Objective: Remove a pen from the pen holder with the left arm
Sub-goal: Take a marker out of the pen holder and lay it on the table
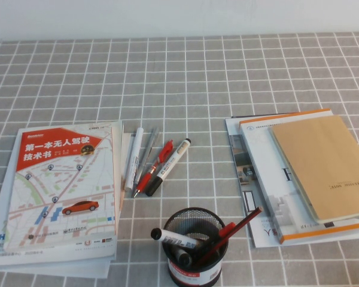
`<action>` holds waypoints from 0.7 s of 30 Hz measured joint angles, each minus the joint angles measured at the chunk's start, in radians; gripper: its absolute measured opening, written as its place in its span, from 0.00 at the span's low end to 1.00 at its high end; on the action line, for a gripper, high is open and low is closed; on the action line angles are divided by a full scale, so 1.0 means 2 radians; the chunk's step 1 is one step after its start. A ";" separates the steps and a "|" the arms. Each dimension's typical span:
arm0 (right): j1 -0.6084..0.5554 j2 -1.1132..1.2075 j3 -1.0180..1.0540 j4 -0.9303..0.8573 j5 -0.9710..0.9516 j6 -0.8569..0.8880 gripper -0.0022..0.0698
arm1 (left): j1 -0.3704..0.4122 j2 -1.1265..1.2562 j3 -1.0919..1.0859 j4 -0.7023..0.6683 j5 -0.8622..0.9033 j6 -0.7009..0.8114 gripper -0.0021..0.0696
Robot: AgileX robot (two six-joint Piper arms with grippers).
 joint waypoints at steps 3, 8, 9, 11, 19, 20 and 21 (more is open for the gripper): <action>0.000 0.000 0.000 0.000 0.000 0.000 0.01 | 0.001 -0.001 0.017 -0.015 0.006 0.000 0.03; 0.000 0.000 0.000 0.000 0.000 0.000 0.01 | 0.002 -0.001 0.020 -0.046 0.030 0.028 0.03; 0.000 0.000 0.000 0.000 0.000 0.000 0.01 | 0.002 -0.001 0.020 -0.055 0.033 0.040 0.03; 0.000 0.000 0.000 0.000 0.000 0.000 0.01 | 0.002 -0.001 0.020 -0.071 0.036 0.066 0.03; 0.000 0.000 0.000 0.000 0.000 0.000 0.01 | -0.016 -0.002 0.020 -0.066 0.039 0.078 0.03; 0.000 0.000 0.000 0.000 0.000 0.000 0.01 | -0.019 -0.002 0.020 -0.064 0.039 0.073 0.03; 0.000 0.000 0.000 0.000 0.000 0.000 0.01 | -0.022 -0.002 0.020 -0.059 0.039 0.066 0.03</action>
